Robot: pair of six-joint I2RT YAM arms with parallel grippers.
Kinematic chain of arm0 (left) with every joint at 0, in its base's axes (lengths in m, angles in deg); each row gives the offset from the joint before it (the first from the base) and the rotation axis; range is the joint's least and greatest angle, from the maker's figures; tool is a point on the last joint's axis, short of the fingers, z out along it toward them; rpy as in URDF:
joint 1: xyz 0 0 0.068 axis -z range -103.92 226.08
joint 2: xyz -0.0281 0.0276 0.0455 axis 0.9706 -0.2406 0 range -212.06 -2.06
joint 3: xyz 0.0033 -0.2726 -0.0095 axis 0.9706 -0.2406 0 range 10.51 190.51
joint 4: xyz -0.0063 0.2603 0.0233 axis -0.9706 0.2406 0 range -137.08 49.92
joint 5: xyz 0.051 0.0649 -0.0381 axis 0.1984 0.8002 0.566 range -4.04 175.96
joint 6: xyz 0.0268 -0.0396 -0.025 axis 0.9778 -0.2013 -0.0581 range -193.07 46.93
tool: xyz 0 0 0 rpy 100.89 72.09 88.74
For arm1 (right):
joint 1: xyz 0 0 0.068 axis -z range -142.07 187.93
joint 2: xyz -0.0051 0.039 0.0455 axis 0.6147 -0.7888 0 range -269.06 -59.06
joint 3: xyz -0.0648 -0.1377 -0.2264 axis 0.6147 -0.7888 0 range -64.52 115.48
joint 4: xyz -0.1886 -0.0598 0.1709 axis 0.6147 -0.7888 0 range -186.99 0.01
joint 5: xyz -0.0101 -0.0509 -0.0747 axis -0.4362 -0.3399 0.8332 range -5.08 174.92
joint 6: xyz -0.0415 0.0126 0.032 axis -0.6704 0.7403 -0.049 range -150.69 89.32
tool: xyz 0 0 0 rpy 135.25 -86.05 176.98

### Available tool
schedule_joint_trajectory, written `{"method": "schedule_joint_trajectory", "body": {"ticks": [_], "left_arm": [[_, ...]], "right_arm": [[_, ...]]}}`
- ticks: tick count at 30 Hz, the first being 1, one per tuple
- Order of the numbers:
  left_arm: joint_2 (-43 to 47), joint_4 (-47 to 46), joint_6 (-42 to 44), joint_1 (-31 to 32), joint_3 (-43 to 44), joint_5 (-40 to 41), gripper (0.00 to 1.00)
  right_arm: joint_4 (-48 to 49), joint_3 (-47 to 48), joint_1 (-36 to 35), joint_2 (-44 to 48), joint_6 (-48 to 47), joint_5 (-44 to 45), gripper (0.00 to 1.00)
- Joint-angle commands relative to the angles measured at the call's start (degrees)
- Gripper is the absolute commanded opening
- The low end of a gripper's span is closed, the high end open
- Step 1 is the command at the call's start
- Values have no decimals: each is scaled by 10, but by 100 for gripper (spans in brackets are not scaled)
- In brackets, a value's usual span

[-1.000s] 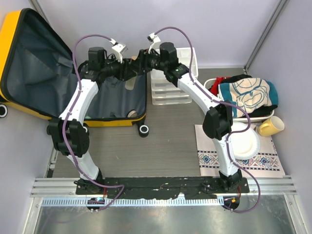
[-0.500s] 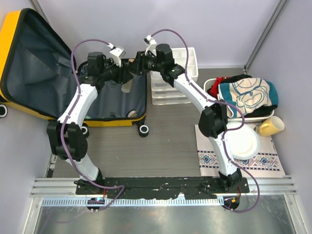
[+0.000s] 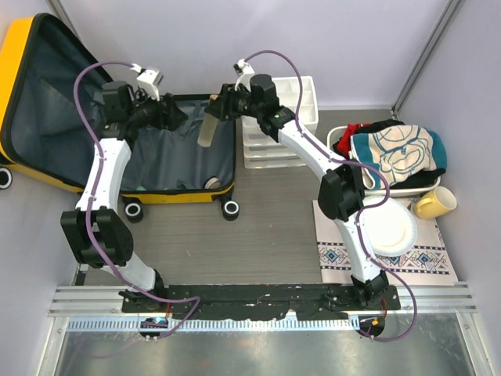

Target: Open, take out, and arrange the luggage

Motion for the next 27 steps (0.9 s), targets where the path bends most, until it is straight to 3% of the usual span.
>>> {"method": "schedule_joint_trajectory", "body": {"ticks": [1,11,18,27], "left_arm": [[30,-11,-26,-12,-10,3,70],[-2,-24,-68,-12,10,-1,76],[-38,-13,-85,-11,41,-21,90],[-61,2,-81,-4,71,-21,92]], "right_arm": [[97,32,3,26,17,1,1],[102,32,51,116,5,-6,1],[94,6,123,170,23,-8,1],[68,2,208,231,34,-12,1]]}}
